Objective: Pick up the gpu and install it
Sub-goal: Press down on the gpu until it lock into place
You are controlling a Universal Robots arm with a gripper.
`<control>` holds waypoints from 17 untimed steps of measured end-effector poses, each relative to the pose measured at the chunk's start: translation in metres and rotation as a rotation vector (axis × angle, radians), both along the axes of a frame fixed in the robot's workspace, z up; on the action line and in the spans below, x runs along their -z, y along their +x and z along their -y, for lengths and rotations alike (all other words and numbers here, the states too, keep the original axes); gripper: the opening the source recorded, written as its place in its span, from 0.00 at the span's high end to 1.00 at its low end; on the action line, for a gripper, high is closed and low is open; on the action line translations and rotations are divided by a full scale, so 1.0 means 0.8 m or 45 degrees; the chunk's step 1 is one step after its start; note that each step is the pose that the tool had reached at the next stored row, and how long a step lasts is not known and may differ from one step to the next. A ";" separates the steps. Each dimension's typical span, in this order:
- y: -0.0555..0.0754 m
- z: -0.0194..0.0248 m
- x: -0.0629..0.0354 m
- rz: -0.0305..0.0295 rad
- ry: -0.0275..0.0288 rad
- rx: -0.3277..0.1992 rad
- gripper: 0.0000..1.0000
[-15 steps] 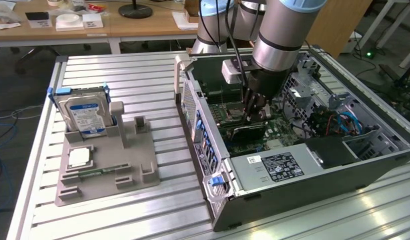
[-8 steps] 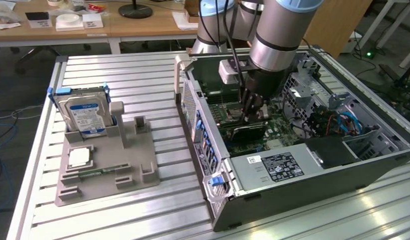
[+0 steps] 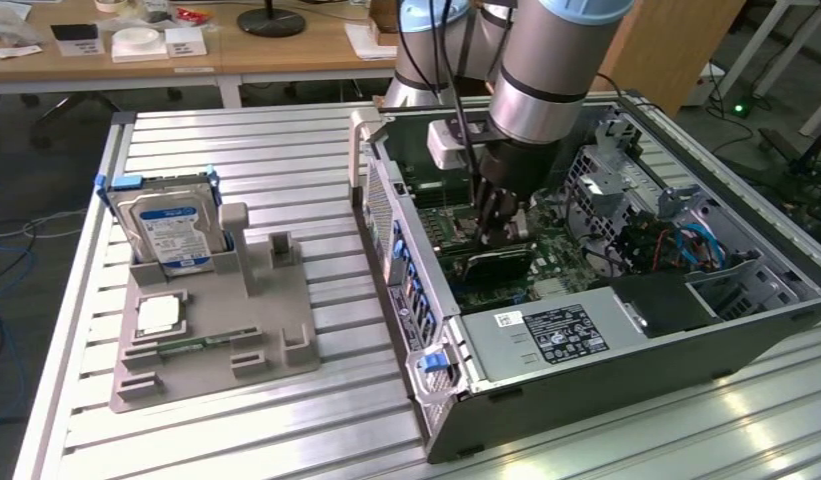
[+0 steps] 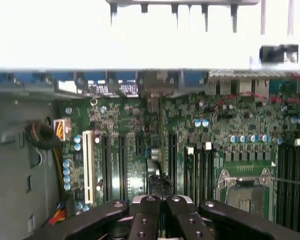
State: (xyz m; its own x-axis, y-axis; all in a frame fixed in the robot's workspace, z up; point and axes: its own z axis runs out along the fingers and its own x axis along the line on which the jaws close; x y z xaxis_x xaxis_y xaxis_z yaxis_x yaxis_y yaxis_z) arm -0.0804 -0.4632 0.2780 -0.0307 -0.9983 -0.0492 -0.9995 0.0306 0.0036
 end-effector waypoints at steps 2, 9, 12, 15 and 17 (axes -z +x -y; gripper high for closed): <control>-0.005 -0.0001 0.001 -0.0017 0.0000 -0.003 0.89; -0.009 -0.0001 0.003 -0.0059 -0.0001 -0.040 0.89; -0.016 -0.0006 0.004 -0.0057 0.0001 -0.041 0.89; -0.018 -0.0006 0.004 -0.0060 -0.0004 -0.041 0.89; -0.018 -0.0006 0.005 -0.0059 -0.0003 -0.041 0.89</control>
State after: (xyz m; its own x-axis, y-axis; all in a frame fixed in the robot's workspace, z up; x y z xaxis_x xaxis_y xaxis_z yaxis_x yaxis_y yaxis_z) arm -0.0948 -0.4627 0.2741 0.0016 -0.9988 -0.0488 -1.0000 -0.0020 0.0082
